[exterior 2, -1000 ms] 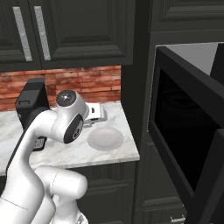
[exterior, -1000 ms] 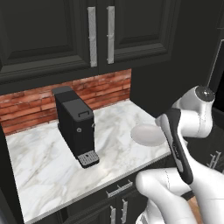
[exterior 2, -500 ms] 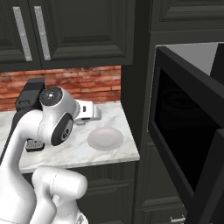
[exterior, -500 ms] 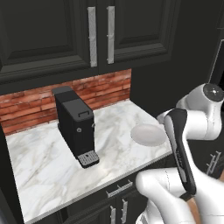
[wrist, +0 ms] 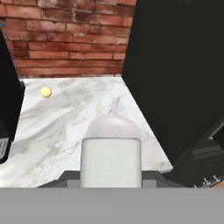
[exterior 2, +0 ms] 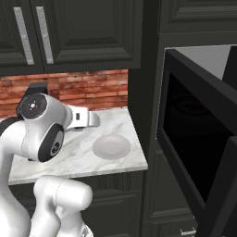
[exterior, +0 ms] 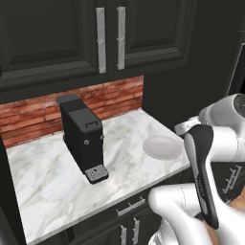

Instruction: Pick the marshmallow from the counter and place it in the microwave. Then turn on the microwave.

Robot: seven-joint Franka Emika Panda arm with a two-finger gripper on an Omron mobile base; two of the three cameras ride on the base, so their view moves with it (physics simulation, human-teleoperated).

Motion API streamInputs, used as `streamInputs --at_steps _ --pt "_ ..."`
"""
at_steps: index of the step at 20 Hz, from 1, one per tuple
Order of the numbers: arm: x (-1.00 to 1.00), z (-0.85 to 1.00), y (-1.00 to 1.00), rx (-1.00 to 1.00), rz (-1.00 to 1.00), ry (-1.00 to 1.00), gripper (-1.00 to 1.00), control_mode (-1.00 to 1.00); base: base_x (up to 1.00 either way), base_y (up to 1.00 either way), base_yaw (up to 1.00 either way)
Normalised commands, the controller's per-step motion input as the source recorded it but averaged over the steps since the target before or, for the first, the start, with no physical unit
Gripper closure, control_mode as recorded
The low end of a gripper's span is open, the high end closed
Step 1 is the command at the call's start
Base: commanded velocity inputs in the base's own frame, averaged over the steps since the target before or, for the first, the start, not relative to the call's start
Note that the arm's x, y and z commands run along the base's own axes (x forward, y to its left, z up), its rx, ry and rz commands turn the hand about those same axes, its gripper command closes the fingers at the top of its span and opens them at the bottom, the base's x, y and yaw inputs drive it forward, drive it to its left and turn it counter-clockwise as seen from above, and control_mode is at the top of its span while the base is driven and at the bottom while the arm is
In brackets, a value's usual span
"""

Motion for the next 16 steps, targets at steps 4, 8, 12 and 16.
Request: streamInputs --at_steps 4,8,12,16 --pt "-0.36 0.26 0.11 0.0 -0.02 -0.12 1.0 -1.0 0.0 0.0 0.0" --pt "-0.37 0.33 0.07 0.0 -0.01 -0.09 1.0 -1.0 0.0 0.0 0.0" --pt "-0.35 0.35 0.01 0.01 -0.01 -0.05 1.0 -1.0 0.0 0.0 0.0" --pt "-0.31 0.28 0.01 0.01 -0.01 -0.04 1.0 -1.0 0.0 0.0 0.0"
